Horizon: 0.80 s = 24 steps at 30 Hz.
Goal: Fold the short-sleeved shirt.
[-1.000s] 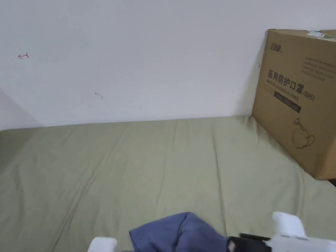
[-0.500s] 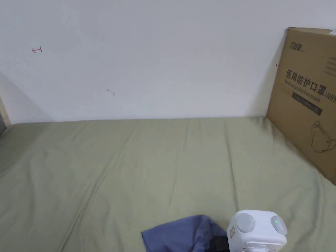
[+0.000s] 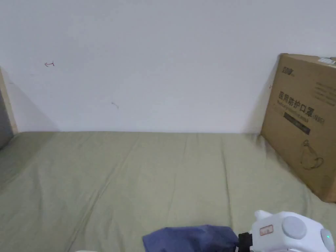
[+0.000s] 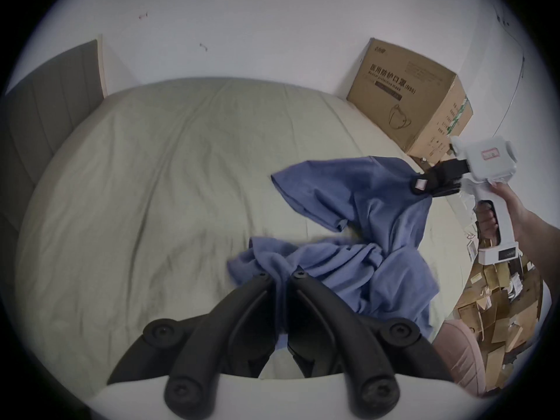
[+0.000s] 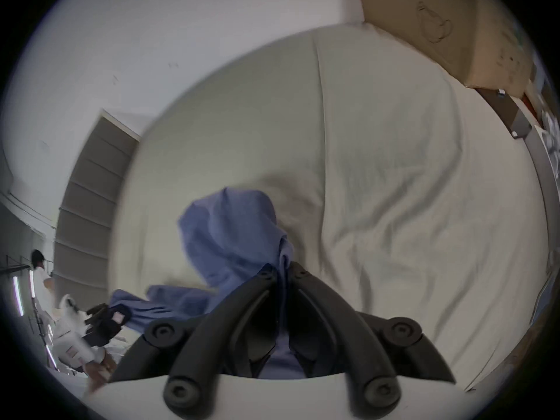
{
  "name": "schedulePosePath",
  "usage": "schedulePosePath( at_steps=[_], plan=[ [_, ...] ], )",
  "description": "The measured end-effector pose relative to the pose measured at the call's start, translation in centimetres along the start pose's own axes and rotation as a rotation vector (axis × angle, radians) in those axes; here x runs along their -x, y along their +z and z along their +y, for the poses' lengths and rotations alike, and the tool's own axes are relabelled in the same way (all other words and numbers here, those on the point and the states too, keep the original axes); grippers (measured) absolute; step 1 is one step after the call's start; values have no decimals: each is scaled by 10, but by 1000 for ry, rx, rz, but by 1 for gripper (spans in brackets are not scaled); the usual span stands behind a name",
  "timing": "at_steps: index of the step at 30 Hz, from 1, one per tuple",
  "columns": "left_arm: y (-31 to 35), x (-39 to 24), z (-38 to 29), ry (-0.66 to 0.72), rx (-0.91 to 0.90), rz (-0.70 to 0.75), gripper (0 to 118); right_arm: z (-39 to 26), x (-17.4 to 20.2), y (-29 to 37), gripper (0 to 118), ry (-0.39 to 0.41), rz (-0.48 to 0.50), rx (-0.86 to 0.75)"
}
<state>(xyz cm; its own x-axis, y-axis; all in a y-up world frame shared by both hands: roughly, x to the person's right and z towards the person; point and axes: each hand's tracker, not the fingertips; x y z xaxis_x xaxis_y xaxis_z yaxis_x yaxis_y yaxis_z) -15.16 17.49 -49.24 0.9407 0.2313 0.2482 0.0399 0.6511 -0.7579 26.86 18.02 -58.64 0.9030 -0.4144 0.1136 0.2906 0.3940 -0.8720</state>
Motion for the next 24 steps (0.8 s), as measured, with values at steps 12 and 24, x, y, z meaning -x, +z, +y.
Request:
schedulePosePath(
  at_steps=[12,24],
  plan=[
    [169,3,51,-27,-315,63,5,0,48,247,4,197,91,-346],
    [256,18,120,11,-489,120,5,57,95,353,4,218,17,-583]
  ],
)
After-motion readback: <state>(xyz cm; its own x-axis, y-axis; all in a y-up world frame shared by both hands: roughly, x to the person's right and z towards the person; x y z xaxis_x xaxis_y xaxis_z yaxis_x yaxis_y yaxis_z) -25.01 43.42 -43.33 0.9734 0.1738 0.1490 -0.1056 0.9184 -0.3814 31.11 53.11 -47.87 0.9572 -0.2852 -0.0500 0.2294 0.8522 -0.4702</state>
